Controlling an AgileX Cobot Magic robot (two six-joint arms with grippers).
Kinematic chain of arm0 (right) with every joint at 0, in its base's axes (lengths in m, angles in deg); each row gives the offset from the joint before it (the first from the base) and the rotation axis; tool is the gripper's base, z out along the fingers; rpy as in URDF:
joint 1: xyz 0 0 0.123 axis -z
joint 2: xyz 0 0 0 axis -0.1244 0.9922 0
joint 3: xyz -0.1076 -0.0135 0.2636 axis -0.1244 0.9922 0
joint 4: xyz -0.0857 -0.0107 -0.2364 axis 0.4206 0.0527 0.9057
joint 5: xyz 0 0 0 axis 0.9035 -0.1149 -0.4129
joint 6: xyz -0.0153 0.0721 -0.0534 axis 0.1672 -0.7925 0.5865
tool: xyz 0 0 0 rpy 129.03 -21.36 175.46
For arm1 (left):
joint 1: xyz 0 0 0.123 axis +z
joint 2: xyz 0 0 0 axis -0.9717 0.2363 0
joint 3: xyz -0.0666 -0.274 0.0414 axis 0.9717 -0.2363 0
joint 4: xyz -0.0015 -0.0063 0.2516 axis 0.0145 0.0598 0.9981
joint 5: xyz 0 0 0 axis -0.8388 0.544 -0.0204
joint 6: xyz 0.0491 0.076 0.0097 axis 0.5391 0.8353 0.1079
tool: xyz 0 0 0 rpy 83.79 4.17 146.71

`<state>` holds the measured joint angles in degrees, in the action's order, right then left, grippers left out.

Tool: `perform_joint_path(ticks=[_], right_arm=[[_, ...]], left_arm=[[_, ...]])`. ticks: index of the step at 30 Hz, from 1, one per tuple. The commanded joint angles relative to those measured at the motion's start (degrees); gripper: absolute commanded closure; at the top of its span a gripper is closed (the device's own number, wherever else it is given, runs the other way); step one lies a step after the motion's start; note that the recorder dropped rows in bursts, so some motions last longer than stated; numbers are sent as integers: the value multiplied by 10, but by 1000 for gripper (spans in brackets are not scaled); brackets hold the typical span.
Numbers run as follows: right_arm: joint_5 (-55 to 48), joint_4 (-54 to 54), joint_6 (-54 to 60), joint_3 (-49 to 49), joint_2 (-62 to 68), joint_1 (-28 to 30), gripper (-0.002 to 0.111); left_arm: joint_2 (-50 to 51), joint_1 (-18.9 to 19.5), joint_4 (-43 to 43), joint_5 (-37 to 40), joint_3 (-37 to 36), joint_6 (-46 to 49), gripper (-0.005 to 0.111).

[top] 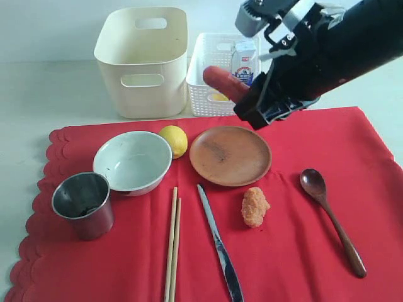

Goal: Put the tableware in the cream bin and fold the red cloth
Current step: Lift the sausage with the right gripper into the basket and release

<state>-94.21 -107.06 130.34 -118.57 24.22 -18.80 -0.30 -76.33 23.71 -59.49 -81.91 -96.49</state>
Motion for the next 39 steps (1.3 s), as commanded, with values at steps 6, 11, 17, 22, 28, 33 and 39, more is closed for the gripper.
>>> perform_joint_path(ticks=[6, 11, 17, 22, 28, 33, 39], right_arm=[[25, -11, -84, -44, -1, -1, 108], [70, -11, -86, -44, 6, -1, 108], [140, -10, -85, -44, 37, -1, 108], [197, -7, -85, -54, 84, -1, 108], [209, -7, -84, -93, 147, 5, 108], [228, -7, -84, -114, 198, 37, 108], [238, -7, -84, -141, 244, 67, 108]], left_arm=[[-3, 0, 1, -6, -1, 1, 107], [-3, 0, 1, -6, -1, 1, 107], [-3, 0, 1, -6, -1, 1, 107], [-3, 0, 1, -6, -1, 1, 107], [-3, 0, 1, -6, -1, 1, 107], [-3, 0, 1, -6, -1, 1, 107], [-3, 0, 1, -6, -1, 1, 107]])
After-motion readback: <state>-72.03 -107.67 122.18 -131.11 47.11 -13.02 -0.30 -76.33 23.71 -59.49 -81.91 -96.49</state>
